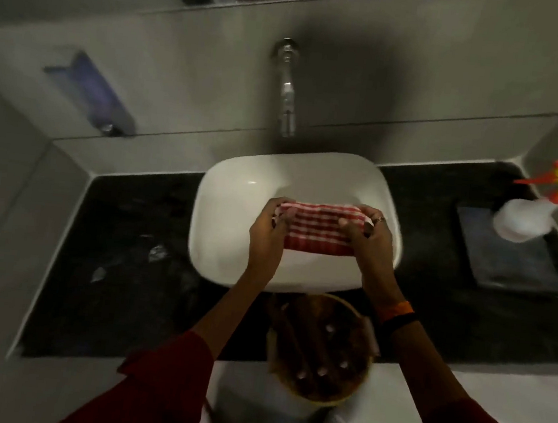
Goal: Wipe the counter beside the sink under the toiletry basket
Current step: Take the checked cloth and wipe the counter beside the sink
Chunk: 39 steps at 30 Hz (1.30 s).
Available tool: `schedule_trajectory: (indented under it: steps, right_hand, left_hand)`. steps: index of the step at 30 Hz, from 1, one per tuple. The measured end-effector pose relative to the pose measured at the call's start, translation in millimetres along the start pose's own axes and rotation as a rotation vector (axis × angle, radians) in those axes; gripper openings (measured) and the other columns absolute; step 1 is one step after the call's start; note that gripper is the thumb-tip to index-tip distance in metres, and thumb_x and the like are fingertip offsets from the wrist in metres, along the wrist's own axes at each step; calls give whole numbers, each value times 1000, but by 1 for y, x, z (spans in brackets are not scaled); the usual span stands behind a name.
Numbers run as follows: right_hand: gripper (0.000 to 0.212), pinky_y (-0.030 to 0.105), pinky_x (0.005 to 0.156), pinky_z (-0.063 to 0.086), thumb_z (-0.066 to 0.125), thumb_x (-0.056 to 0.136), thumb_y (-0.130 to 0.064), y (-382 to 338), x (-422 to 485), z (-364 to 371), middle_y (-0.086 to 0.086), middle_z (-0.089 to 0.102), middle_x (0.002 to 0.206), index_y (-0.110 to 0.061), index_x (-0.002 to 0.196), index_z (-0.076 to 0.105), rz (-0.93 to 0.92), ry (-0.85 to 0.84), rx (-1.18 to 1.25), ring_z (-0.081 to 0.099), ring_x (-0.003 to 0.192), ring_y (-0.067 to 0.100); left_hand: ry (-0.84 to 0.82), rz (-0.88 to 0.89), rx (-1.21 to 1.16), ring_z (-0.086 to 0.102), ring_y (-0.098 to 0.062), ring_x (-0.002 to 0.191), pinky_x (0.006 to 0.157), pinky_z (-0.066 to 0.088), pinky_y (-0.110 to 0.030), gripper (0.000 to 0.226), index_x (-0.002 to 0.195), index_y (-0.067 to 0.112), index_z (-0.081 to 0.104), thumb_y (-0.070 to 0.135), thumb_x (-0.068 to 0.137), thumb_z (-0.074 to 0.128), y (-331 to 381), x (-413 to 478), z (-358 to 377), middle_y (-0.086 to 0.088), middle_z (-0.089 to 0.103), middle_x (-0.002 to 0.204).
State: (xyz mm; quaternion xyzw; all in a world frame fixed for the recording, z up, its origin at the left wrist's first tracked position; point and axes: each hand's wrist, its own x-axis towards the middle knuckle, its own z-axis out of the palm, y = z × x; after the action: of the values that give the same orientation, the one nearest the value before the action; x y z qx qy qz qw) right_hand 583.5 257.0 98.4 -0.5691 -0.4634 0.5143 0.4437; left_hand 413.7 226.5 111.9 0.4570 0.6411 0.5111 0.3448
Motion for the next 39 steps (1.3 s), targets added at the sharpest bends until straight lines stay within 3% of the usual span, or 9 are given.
schedule_trajectory:
  steps: [7, 12, 15, 20, 25, 28, 31, 33, 39]
  right_hand:
    - [38, 48, 99, 58, 72, 90, -11, 5, -92, 180, 11, 72, 117, -16, 127, 62, -19, -64, 2, 70, 109, 26]
    - [40, 48, 103, 53, 63, 93, 1, 39, -153, 266, 14, 67, 126, -10, 131, 59, -15, -133, -127, 64, 118, 32]
    - [42, 44, 106, 49, 54, 94, 8, 66, -178, 293, 8, 62, 127, -8, 133, 57, 18, -136, -198, 60, 120, 30]
    - [38, 4, 89, 43, 51, 98, 3, 104, -198, 307, 4, 63, 120, -8, 134, 55, 88, -39, -413, 62, 116, 29]
    - [47, 54, 109, 44, 62, 88, -4, 121, -215, 330, 20, 56, 137, -6, 135, 56, 67, 298, -779, 50, 129, 39]
    - [66, 54, 125, 25, 65, 91, -9, 130, -235, 366, 23, 32, 160, 0, 150, 38, 104, 320, -682, 27, 150, 40]
    - [76, 46, 130, 7, 55, 101, -25, 143, -232, 403, 26, 8, 167, 3, 157, 11, 349, 303, -644, 6, 157, 39]
    - [75, 46, 129, 6, 48, 103, -28, 144, -218, 420, 27, 7, 167, 5, 157, 8, 448, 331, -681, 6, 157, 41]
    - [78, 50, 130, 9, 36, 100, -42, 172, -185, 426, 22, 6, 169, 2, 159, 10, 287, 333, -921, 5, 158, 39]
  left_hand:
    - [185, -64, 6, 65, -5, 89, 79, 50, -11, 12, 105, 14, 66, 17, 99, 57, -61, -28, -194, 0, 70, 99]
    - [140, -221, 96, 66, -19, 98, 88, 53, -35, 16, 107, 9, 70, 14, 96, 61, -125, -54, -290, -5, 72, 104]
    - [34, -283, 129, 69, -26, 101, 87, 53, -31, 15, 105, 6, 72, 7, 92, 64, -159, -65, -319, -10, 74, 104]
    - [-134, -331, 157, 67, -27, 107, 99, 53, -38, 20, 110, 1, 71, 1, 90, 64, -201, -80, -322, -15, 72, 112]
    - [-199, -141, 537, 53, -26, 130, 110, 44, -33, 37, 136, 11, 57, 16, 99, 54, -234, -97, -327, -11, 54, 141]
    - [-203, 125, 897, 47, -31, 139, 115, 41, -46, 43, 139, 7, 53, 23, 100, 50, -257, -104, -344, -14, 54, 145]
    - [-299, 115, 1045, 31, -30, 149, 120, 31, -51, 57, 149, 5, 38, 36, 101, 36, -276, -101, -359, -14, 37, 158]
    - [-336, 51, 1092, 21, -28, 152, 121, 20, -49, 64, 153, 5, 29, 43, 101, 29, -288, -94, -364, -12, 25, 163]
    - [-399, -1, 1155, 6, -27, 155, 123, 13, -54, 72, 157, 10, 11, 52, 100, 21, -309, -88, -364, -10, 7, 168]
